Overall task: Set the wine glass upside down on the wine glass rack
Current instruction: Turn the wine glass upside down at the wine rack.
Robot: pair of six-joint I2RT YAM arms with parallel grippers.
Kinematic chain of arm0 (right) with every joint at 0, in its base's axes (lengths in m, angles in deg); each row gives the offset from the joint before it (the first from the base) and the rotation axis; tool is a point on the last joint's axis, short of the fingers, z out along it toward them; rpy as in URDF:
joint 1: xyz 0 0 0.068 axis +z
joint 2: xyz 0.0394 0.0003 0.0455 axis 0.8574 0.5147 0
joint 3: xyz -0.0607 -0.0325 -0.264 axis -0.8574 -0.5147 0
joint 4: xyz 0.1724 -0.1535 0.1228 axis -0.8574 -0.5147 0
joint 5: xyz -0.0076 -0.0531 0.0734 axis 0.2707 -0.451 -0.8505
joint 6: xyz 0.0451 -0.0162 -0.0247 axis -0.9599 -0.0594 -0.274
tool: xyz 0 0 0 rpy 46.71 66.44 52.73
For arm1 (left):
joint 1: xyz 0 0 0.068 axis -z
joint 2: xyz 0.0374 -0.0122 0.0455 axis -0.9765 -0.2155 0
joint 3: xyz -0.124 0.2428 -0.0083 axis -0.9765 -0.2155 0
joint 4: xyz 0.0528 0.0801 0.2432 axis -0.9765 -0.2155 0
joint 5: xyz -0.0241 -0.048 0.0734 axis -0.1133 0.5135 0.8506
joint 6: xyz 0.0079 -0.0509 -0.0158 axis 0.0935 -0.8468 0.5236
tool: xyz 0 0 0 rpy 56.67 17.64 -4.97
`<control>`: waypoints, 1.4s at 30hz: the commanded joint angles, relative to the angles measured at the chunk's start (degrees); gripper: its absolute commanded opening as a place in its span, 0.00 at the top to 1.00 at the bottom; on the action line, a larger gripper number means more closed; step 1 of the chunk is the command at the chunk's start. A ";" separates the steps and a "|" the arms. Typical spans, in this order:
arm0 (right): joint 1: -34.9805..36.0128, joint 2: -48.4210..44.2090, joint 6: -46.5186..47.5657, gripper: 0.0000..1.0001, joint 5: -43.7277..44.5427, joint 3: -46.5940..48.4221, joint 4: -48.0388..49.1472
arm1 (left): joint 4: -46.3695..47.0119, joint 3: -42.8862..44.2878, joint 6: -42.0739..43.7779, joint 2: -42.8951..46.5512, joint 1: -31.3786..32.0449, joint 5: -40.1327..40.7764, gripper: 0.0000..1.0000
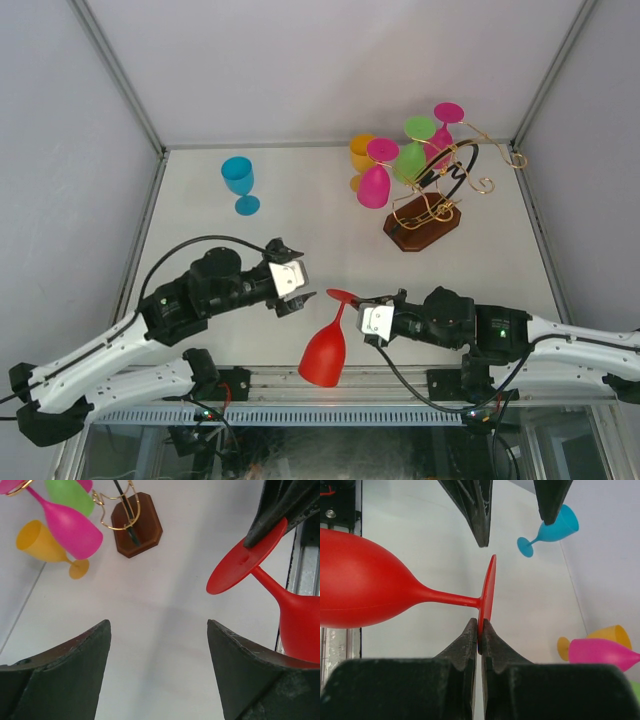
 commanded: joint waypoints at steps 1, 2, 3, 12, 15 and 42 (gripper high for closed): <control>0.50 -0.79 -2.40 1.00 -2.03 2.42 -0.34 | 3.66 0.94 4.29 -0.06 2.48 0.62 0.20; 0.50 -1.05 -2.43 1.00 -2.41 2.40 -0.64 | 4.19 0.45 4.63 0.34 3.10 1.25 0.20; 0.50 -1.30 -2.43 1.00 -2.89 2.51 -1.00 | 4.62 0.05 5.06 0.89 3.60 1.80 0.21; 0.50 -1.33 -0.49 1.00 -4.67 4.14 -4.21 | 6.70 -3.14 8.33 5.52 8.42 1.58 0.21; 0.50 -1.23 -0.36 1.00 -4.82 4.13 -4.23 | 6.61 -3.14 9.51 5.21 9.54 4.42 0.22; 0.38 2.07 8.01 1.00 -4.38 6.35 -4.02 | 5.64 -3.35 15.94 0.53 18.00 7.41 0.40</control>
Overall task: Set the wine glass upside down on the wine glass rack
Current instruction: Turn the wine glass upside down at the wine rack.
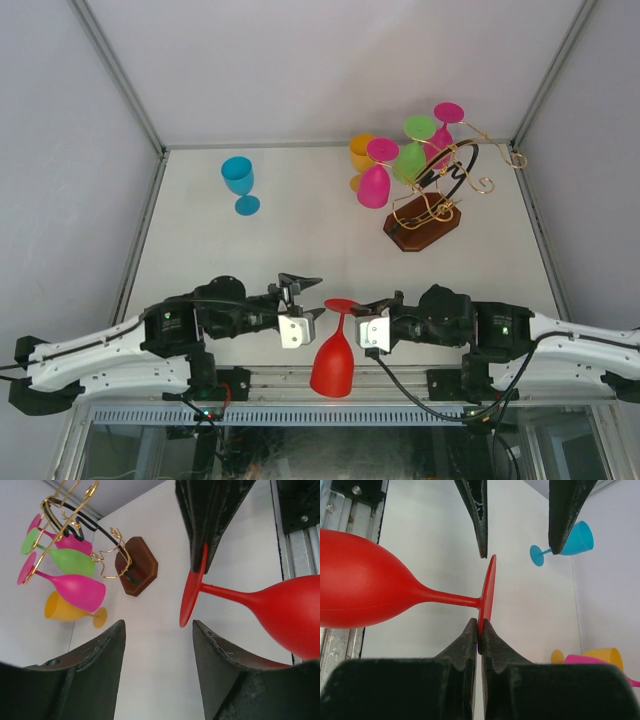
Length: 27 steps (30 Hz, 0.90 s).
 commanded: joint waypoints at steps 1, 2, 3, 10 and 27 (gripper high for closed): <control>0.21 1.17 3.06 1.00 2.59 2.94 2.78 | 1.44 -0.65 0.99 -1.21 1.19 0.11 0.40; -0.01 1.32 3.23 1.00 2.55 3.06 2.79 | 1.40 -0.75 1.15 -1.43 1.33 0.29 0.40; -0.30 1.40 3.42 1.00 2.36 3.29 2.85 | 1.34 -0.78 1.34 -1.66 1.47 0.57 0.40; -0.64 2.89 5.38 1.00 0.32 5.10 3.44 | 0.65 -0.28 2.26 -3.00 1.90 2.12 0.51; -2.24 7.64 6.41 1.00 -2.10 7.39 4.45 | -0.25 0.92 2.88 -3.10 2.10 2.72 0.85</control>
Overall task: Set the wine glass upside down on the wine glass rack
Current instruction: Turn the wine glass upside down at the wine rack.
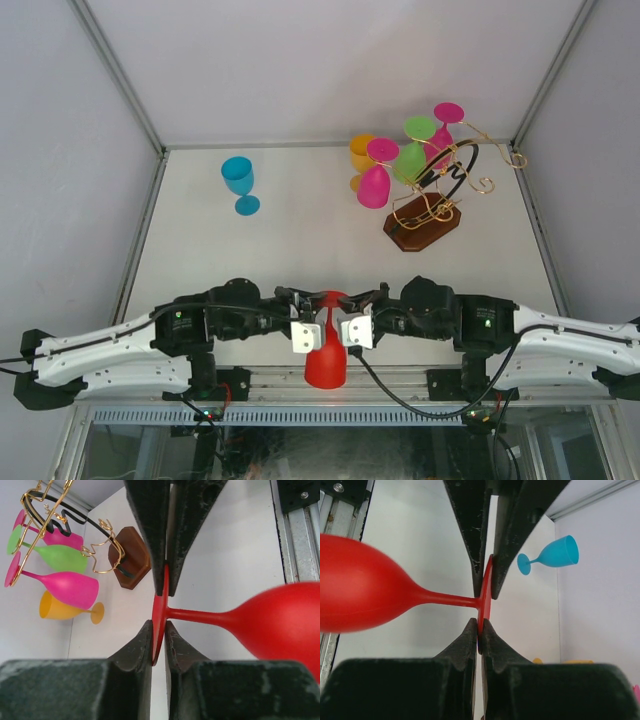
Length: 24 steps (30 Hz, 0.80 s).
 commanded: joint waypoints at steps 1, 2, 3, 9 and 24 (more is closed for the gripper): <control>-0.75 0.12 0.01 1.00 -1.71 2.75 2.58 | 0.76 0.95 0.96 0.35 0.34 1.11 0.89; -0.92 0.18 -0.20 1.00 -1.82 2.84 2.51 | 0.60 1.01 1.00 0.34 0.33 1.20 0.92; -1.06 0.18 -0.42 1.00 -1.96 2.86 2.48 | 0.44 1.03 1.09 0.29 0.35 1.37 0.95; -1.38 -0.37 -2.35 0.97 -2.60 2.90 2.27 | 0.15 1.01 1.53 -0.06 0.36 3.04 1.00; -1.40 -4.78 -13.37 0.60 1.98 2.12 4.16 | 0.42 0.32 1.44 -0.46 0.32 9.74 1.00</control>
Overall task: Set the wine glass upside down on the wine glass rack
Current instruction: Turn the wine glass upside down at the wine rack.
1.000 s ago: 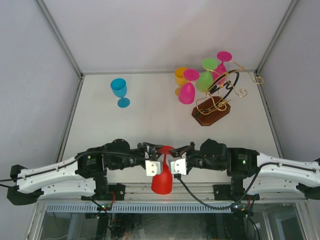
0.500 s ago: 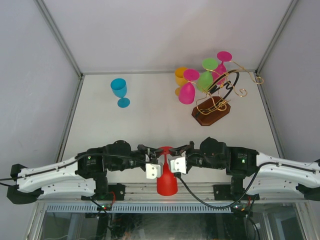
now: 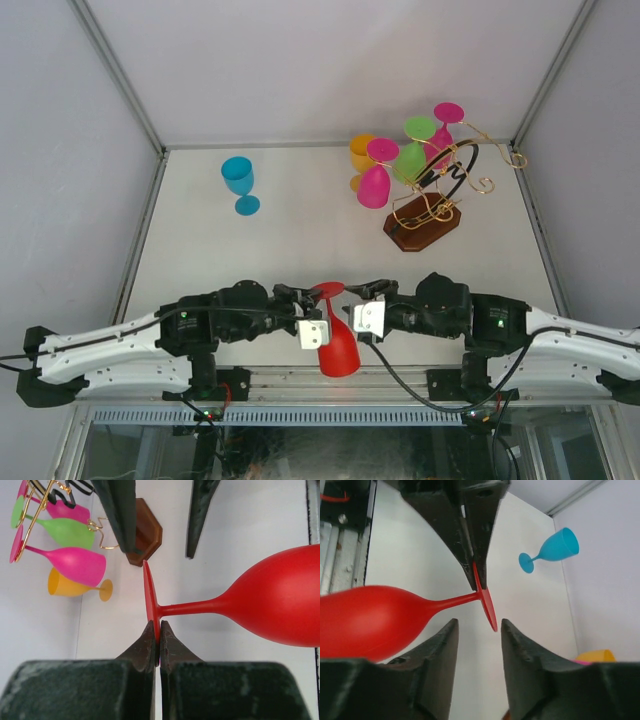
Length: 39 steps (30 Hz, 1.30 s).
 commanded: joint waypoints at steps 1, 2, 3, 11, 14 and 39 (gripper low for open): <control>0.25 -2.92 -8.77 0.56 3.70 1.50 4.72 | 2.75 0.14 0.48 1.25 -0.19 4.08 1.00; 0.55 -3.43 -10.35 0.53 4.99 0.75 5.47 | 3.07 -0.08 0.49 1.40 -0.26 4.58 1.00; 0.81 -4.14 -11.87 0.51 6.17 0.16 6.07 | 3.32 -0.31 0.38 1.59 -0.24 5.09 1.00; 0.96 -9.29 -29.96 0.25 14.77 -2.83 8.73 | 3.50 0.54 -2.81 2.35 -1.91 8.78 1.00; 0.50 -9.74 -38.59 0.23 19.37 -3.69 10.03 | 3.51 1.10 -3.52 2.17 -2.04 11.10 1.00; -12.90 2.48 -62.63 0.41 -0.81 -9.78 25.42 | 5.99 0.42 -5.45 3.60 -2.93 9.69 1.00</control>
